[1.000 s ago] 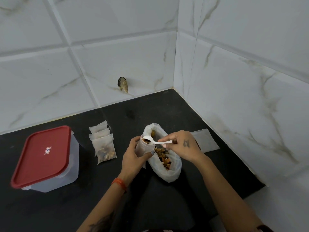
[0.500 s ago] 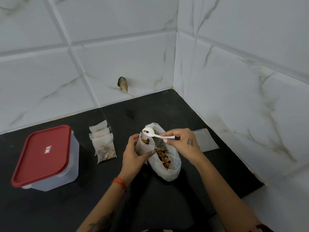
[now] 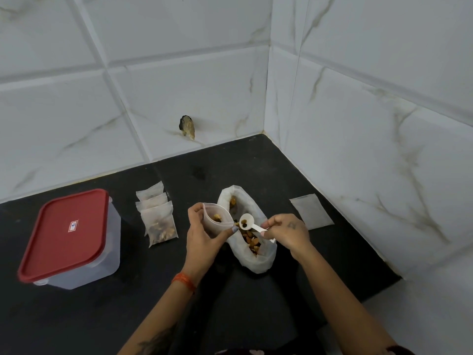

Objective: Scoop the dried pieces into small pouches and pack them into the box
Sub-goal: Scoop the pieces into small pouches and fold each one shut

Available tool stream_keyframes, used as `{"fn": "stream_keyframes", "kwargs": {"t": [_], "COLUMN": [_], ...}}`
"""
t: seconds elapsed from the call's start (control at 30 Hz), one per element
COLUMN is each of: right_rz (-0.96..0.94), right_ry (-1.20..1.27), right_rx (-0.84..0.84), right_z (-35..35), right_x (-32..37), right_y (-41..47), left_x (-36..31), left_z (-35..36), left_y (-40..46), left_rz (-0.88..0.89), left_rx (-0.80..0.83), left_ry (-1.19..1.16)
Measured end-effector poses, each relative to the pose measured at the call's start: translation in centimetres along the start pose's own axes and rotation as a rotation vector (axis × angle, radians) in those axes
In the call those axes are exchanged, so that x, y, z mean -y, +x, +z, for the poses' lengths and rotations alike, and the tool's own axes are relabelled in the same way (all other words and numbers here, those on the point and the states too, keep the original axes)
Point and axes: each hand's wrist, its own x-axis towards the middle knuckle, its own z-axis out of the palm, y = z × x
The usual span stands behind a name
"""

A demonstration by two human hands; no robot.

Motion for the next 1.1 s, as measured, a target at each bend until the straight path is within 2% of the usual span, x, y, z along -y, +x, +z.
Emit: {"fn": "stream_keyframes", "kwargs": {"t": [0.1,0.2,0.27,0.33,0.43,0.57,0.7,0.93,1.1], "right_rz": [-0.069,-0.254,-0.416,-0.475,-0.483,-0.492,-0.453,-0.385,-0.415], "right_ry": [-0.209,-0.308,-0.106,0.148,0.202,0.197,0.216,0.485,0.608], "right_rx": [0.016,-0.112,-0.127,0.015,0.188,0.176,0.158,0.322,0.312], "right_z": [0.1,0.2,0.3,0.5,1.9,2.9,2.7,3.5,4.7], "right_x": [0.3,1.1,2.2,3.7,4.5,4.8,5.0,5.3,5.3], "right_y": [-0.1,-0.8,-1.5,-2.6,-3.1,-2.9,-2.7,-3.2,-3.6], "left_x": [-0.1,-0.3,-0.5,-0.7,-1.0,-1.7,-2.4,-2.6,-3.3], "left_z": [-0.1,-0.2,-0.3,-0.3,-0.4,-1.0,-2.3,-3.9,-4.5], "left_y": [-0.2,-0.4,-0.5,-0.5,-0.6,-0.9,-1.3,-1.5,-1.8], "left_rz": [-0.004,-0.01,-0.023,-0.035,-0.032,-0.091,-0.159,-0.154,-0.119], "left_rx": [0.0,0.007,0.002,0.0,0.01,0.061,0.155,-0.024,-0.059], "left_ry": [0.005,0.007,0.009,0.018,0.025,-0.031,-0.328,-0.372,-0.378]}}
